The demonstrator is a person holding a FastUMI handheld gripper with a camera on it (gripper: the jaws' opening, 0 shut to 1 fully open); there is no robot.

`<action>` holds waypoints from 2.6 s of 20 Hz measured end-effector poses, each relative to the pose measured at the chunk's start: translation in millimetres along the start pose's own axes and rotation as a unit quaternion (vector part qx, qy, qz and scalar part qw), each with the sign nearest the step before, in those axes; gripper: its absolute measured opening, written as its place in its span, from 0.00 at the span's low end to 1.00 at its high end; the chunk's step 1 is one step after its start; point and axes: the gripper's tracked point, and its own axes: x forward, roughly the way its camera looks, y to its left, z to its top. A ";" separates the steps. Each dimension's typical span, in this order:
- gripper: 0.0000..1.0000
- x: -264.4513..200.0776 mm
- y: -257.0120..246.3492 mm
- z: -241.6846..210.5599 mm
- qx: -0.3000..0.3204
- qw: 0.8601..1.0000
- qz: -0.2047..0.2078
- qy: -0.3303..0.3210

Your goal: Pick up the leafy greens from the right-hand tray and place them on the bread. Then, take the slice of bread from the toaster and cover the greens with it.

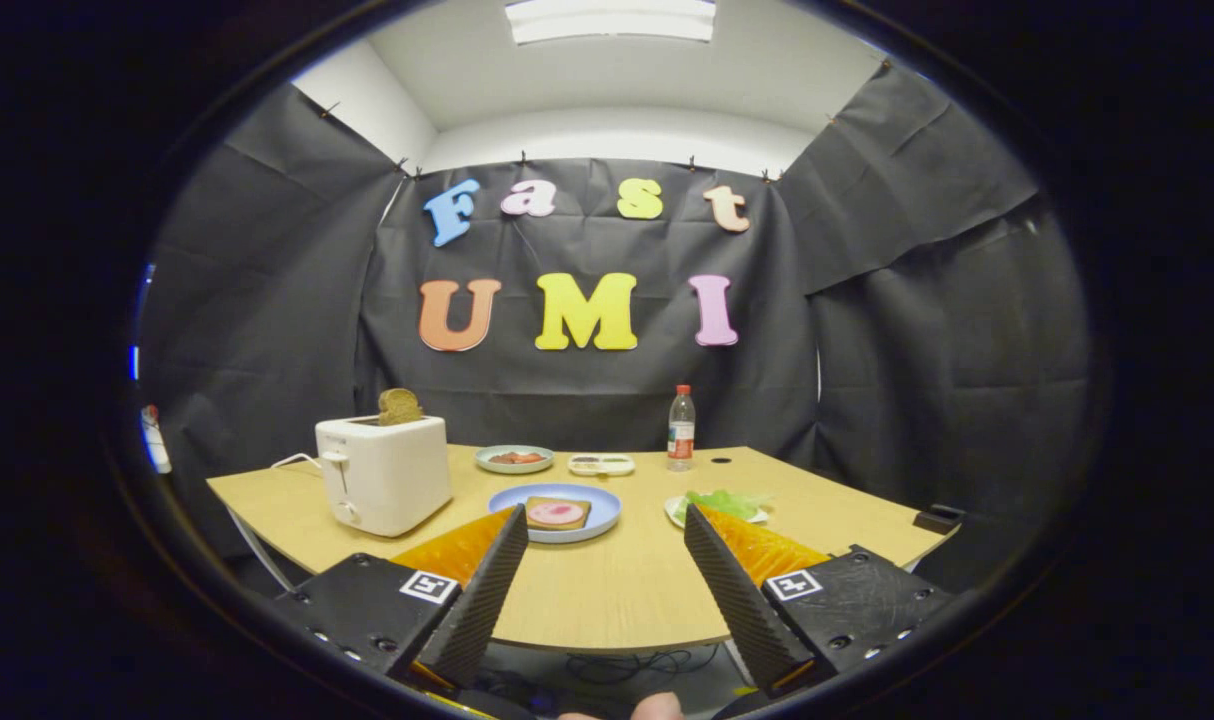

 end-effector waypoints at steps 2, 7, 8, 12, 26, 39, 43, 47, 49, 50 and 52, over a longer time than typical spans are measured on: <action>0.96 2.6 -3.1 1.0 0.003 1.000 0.003 -0.001; 0.96 22.8 -24.1 7.3 0.006 1.000 0.010 0.008; 0.96 30.5 -33.4 10.7 0.003 1.000 0.007 0.010; 0.96 80.2 -68.0 14.0 -0.004 0.999 0.011 0.050; 0.96 291.1 -146.2 -77.8 -0.074 0.950 0.036 0.300; 0.80 316.8 -159.3 -132.7 -0.034 0.924 0.080 0.373; 0.20 319.9 -160.8 -132.9 -0.013 0.927 0.078 0.366; 0.01 322.5 -161.2 -122.5 0.035 0.927 0.077 0.365; 0.00 323.5 -159.7 -107.4 0.060 0.933 0.077 0.345; 0.00 323.0 -160.2 -99.2 0.061 0.937 0.076 0.336; 0.00 323.7 -162.2 -79.6 0.061 0.944 0.073 0.315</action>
